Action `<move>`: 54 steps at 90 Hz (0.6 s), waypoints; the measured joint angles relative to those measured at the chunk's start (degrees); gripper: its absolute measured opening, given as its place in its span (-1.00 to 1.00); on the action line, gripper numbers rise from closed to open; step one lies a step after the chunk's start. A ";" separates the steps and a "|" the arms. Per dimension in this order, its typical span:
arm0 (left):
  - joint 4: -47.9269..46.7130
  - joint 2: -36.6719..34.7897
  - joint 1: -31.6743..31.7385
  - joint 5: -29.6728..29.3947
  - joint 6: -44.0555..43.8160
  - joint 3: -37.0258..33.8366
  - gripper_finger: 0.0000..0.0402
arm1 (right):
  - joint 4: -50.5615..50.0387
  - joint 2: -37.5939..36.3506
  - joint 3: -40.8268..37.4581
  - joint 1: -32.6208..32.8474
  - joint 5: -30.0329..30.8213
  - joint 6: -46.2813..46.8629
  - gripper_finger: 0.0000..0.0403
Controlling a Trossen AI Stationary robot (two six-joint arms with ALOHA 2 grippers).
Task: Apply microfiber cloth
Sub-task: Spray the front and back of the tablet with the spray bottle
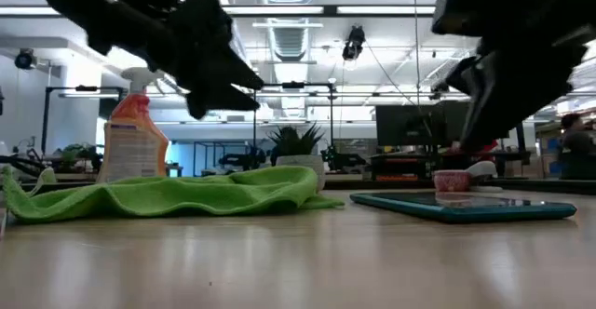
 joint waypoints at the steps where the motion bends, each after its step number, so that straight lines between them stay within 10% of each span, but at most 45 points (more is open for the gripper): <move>1: 0.00 0.57 0.00 -0.01 -0.03 0.38 0.20 | 0.01 0.09 0.00 0.16 -0.12 0.33 -1.00; 25: -0.36 15.62 0.33 -0.10 0.19 12.27 0.32 | 0.58 3.60 0.00 3.15 -6.11 4.85 -0.94; 54: -15.49 30.26 2.79 -0.22 2.88 30.92 0.32 | -1.67 7.80 3.28 4.24 -5.31 3.46 -0.37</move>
